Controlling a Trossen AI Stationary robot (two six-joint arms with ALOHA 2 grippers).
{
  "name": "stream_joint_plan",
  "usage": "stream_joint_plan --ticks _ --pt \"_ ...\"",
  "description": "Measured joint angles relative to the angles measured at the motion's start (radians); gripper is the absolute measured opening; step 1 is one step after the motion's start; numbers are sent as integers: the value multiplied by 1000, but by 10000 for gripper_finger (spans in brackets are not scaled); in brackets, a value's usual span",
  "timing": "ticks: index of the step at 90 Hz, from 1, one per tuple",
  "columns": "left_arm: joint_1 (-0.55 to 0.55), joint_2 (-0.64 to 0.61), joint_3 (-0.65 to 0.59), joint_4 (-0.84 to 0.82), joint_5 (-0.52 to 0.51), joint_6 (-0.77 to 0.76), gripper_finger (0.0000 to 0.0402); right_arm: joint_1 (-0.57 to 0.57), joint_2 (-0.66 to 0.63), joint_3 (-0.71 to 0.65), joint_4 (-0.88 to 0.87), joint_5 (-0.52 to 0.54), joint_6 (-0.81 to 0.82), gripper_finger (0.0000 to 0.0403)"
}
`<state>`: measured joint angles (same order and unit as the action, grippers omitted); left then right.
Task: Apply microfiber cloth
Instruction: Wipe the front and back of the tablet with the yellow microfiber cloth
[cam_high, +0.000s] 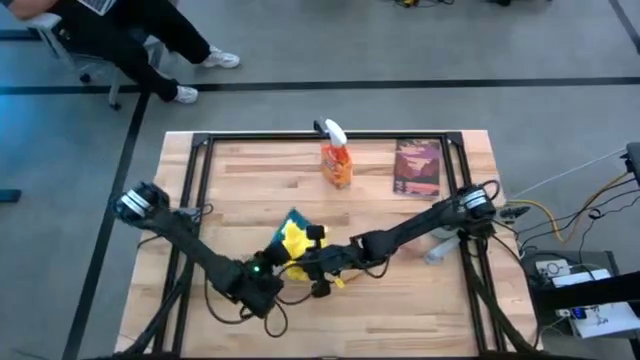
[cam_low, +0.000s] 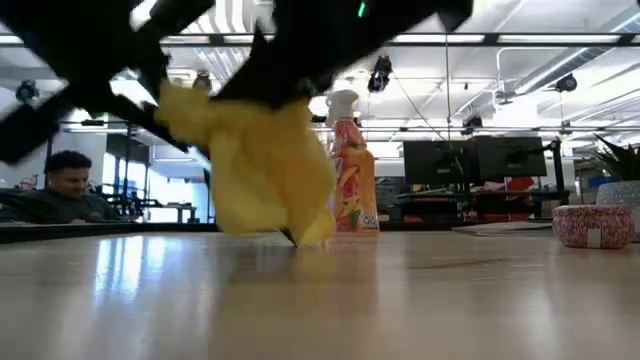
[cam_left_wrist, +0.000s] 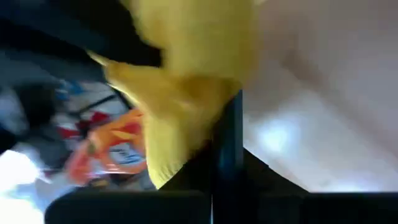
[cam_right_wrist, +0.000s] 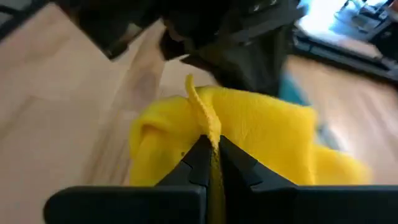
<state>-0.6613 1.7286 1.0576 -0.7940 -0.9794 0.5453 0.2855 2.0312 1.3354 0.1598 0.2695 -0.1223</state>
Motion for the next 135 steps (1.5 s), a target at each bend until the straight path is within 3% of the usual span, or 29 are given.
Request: stream_joint_plan --ticks 15,29,35,41,60,80,95,112,135 --pt "-1 57 0 -1 -24 29 9 -9 56 2 0 59 18 0" --pt "0 60 0 7 -22 23 9 -27 62 1 -128 352 37 0" --pt "-1 58 0 9 -20 22 9 -39 61 1 -144 411 69 0" --pt "-1 57 0 13 -17 22 9 -45 60 0 -115 375 85 0" --pt "-3 57 0 17 -7 23 9 -45 72 0 107 34 72 0" --pt "-4 56 0 21 1 21 10 -36 80 -3 168 -38 72 0" --pt "-1 56 0 36 1 12 10 -27 78 3 193 -168 117 0" --pt "2 56 0 64 -8 6 10 -24 79 2 259 -145 125 0" --pt "-11 56 0 71 -7 -21 10 -28 45 4 26 137 110 0"
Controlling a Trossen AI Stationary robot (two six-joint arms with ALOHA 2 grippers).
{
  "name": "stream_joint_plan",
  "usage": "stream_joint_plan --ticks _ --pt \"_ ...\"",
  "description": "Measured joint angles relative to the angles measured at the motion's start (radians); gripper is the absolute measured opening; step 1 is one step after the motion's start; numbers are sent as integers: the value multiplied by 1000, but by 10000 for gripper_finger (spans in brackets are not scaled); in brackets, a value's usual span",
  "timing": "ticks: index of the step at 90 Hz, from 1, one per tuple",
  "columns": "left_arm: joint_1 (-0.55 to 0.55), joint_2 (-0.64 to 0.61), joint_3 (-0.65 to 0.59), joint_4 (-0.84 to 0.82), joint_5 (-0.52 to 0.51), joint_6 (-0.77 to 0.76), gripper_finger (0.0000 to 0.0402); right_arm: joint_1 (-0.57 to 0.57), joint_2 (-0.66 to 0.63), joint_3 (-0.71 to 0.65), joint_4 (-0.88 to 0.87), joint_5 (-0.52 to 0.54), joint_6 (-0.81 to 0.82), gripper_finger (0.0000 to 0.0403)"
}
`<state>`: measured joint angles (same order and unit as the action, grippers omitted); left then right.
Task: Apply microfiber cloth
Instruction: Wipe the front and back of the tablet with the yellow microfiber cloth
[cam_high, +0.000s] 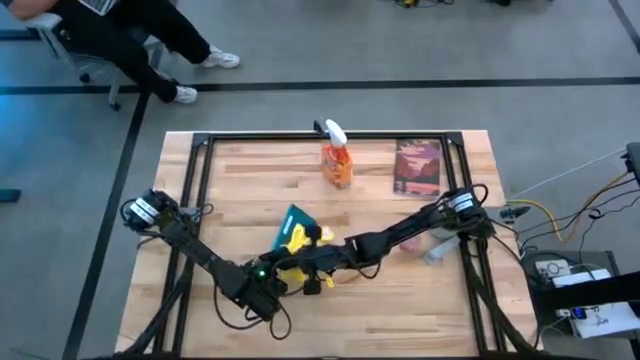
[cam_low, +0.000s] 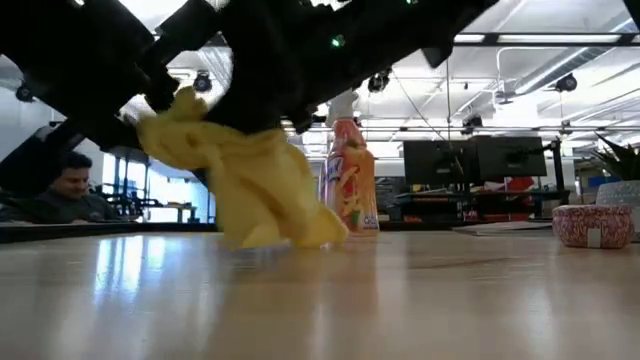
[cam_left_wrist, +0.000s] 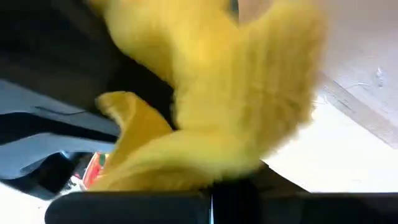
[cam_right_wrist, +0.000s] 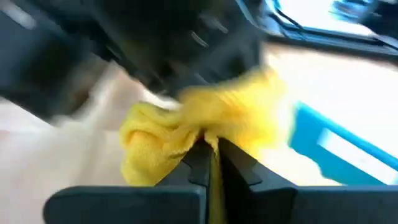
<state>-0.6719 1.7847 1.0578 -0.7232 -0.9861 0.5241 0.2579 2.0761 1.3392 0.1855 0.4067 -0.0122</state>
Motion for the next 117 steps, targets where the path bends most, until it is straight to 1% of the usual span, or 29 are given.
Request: stream_joint_plan --ticks 7,12,16,20,25,38,41,48,55,58,63,66,89,98,108,117 --pt "-2 0 0 9 1 -15 10 -8 -5 -3 -90 112 -19 0" --pt "-2 0 1 28 9 -18 10 -17 -6 -3 -114 172 -35 0" --pt "-2 0 1 51 14 -16 10 -27 -7 -3 -121 190 -48 0" --pt "-2 0 1 75 17 -13 10 -38 -8 -3 -115 184 -51 0" --pt "-3 0 1 101 19 -12 10 -53 -6 -3 -86 119 -53 0" --pt "-6 0 1 115 28 -2 10 -75 3 -3 87 -178 -122 0" --pt "-6 0 1 119 29 1 10 -72 9 -2 137 -214 -145 0" --pt "-4 0 1 125 31 4 10 -63 13 -3 204 -257 -195 0" --pt "-6 0 2 130 31 5 10 -67 14 -3 245 -327 -223 0" --pt "-5 0 2 130 31 5 10 -68 14 -3 249 -337 -225 0" --pt "-5 0 2 132 31 5 10 -68 14 -3 238 -334 -218 0" --pt "-5 0 2 132 31 5 10 -70 14 -2 221 -315 -210 0" --pt "-7 0 0 132 27 6 10 -120 10 -16 7 -75 -95 0" --pt "-7 0 0 135 25 6 10 -146 13 -23 -40 -3 -54 0" --pt "-8 0 0 137 24 8 10 -171 15 -26 -53 12 -10 0" --pt "-9 0 0 139 25 9 10 -173 15 -24 -41 -27 -19 0"
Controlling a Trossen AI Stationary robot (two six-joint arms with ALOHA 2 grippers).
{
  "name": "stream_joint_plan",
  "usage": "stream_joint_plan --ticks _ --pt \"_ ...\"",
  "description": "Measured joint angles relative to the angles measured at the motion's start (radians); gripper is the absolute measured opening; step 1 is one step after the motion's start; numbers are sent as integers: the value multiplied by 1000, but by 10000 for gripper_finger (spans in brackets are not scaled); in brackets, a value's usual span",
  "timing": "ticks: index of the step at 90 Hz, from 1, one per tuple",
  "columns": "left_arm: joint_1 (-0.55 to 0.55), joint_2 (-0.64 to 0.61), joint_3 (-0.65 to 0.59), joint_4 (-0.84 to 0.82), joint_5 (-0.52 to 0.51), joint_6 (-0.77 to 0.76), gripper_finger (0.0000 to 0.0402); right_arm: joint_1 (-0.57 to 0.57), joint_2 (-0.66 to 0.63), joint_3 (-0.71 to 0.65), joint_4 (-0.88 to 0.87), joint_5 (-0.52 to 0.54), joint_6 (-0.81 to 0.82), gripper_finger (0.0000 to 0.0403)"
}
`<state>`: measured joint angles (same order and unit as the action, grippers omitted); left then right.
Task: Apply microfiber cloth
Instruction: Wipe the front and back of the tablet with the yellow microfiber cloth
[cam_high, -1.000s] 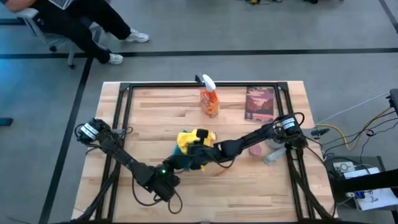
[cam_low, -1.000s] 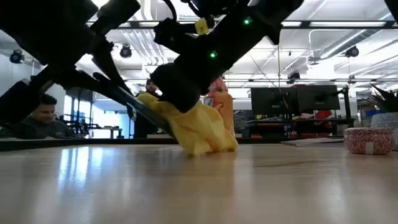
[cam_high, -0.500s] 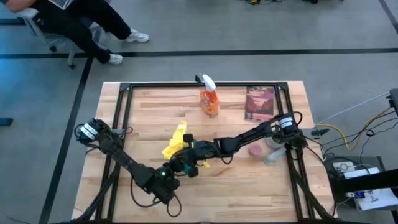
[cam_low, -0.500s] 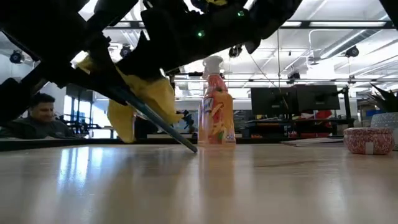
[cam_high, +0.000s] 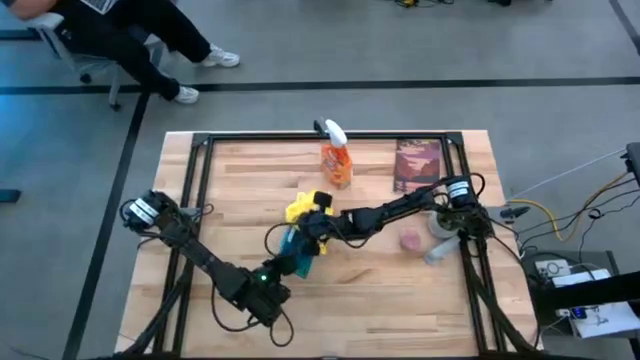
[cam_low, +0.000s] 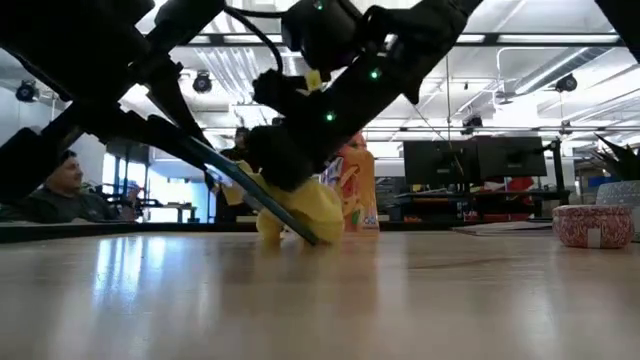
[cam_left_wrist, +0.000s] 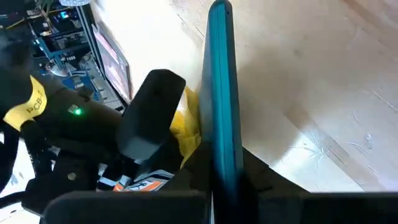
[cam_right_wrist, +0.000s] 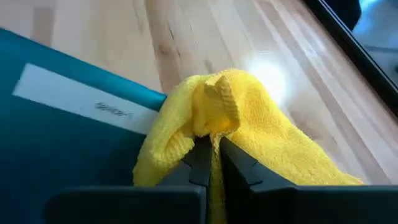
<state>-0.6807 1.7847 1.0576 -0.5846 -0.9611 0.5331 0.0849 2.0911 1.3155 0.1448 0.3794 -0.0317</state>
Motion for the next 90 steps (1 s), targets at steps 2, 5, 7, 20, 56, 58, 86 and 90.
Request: stream_joint_plan --ticks 2,5,7,20,56,58,86,90 --pt "0 0 0 1 1 0 10 0 0 0 8 -17 -11 0" --pt "-2 0 0 1 3 0 10 4 1 0 25 -48 -19 0" --pt "-2 0 0 1 5 1 10 7 1 0 37 -68 -28 0" --pt "-3 0 0 6 12 3 10 43 1 2 142 -191 -87 0" --pt "0 0 0 5 9 8 10 75 0 3 223 -300 -195 0" --pt "1 0 0 4 8 8 10 73 0 4 216 -258 -190 0" --pt "0 0 0 18 1 6 10 -58 2 0 60 -70 -18 0" --pt "0 0 0 18 1 4 10 -70 1 -1 43 -81 -5 0"
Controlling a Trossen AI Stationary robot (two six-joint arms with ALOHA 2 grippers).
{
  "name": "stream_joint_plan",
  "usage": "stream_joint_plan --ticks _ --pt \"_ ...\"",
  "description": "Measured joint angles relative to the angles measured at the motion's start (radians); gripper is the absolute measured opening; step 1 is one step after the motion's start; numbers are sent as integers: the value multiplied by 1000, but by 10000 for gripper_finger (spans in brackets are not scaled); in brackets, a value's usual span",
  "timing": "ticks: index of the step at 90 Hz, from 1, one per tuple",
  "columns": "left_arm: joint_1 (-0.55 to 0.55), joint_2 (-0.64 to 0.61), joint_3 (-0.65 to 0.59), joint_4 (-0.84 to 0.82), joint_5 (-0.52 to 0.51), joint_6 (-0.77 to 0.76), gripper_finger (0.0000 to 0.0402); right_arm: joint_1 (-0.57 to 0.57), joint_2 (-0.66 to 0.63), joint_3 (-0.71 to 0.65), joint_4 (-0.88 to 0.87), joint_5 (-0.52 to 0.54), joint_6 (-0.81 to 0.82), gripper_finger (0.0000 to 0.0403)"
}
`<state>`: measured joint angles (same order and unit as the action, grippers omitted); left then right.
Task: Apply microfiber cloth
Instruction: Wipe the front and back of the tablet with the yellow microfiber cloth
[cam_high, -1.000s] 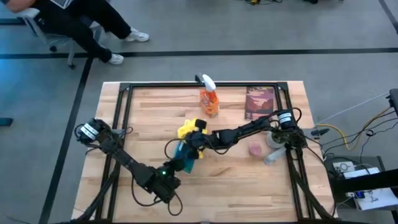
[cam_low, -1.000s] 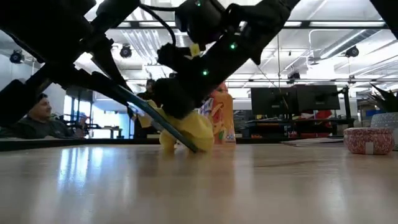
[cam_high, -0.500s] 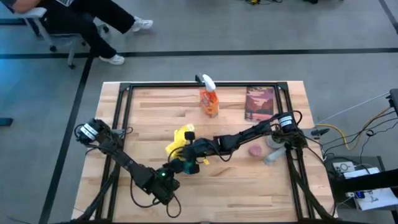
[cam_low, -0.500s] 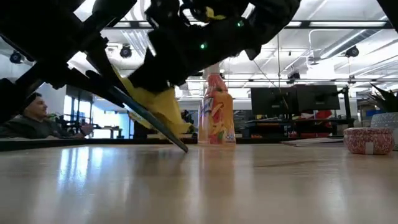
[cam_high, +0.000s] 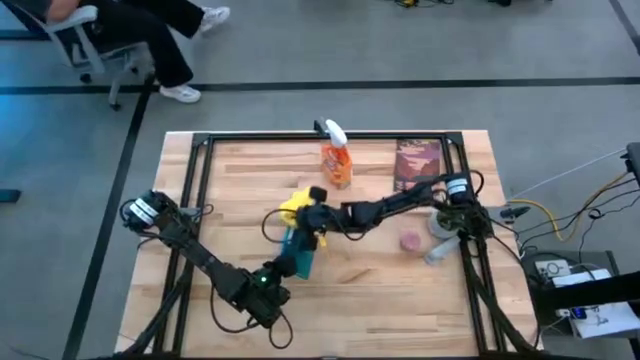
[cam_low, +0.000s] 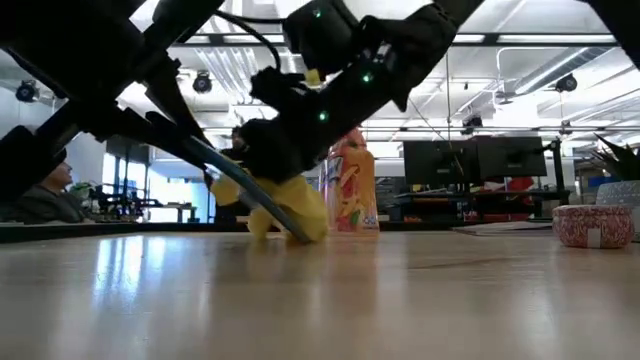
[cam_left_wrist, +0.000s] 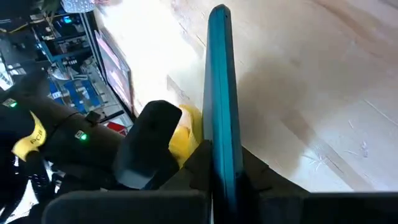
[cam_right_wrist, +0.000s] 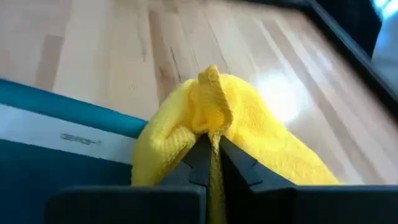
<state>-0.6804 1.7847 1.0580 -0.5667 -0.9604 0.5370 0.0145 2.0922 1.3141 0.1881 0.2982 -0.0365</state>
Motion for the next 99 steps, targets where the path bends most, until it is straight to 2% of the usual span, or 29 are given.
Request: stream_joint_plan --ticks 13,27,40,77,89,99 --pt "0 0 0 -1 0 1 10 -12 0 -4 -15 -21 10 0" --pt "-2 0 0 -1 1 1 10 -6 0 -3 -38 19 24 0" --pt "0 0 0 -1 1 1 10 3 0 -3 -37 -17 27 0" --pt "-2 0 1 -8 10 -49 10 199 -13 2 -20 -24 8 0" --pt "0 0 0 -10 3 -47 10 211 -13 5 -94 81 6 0" --pt "-2 0 -1 -18 -3 -48 10 174 -11 -8 -184 139 47 0"
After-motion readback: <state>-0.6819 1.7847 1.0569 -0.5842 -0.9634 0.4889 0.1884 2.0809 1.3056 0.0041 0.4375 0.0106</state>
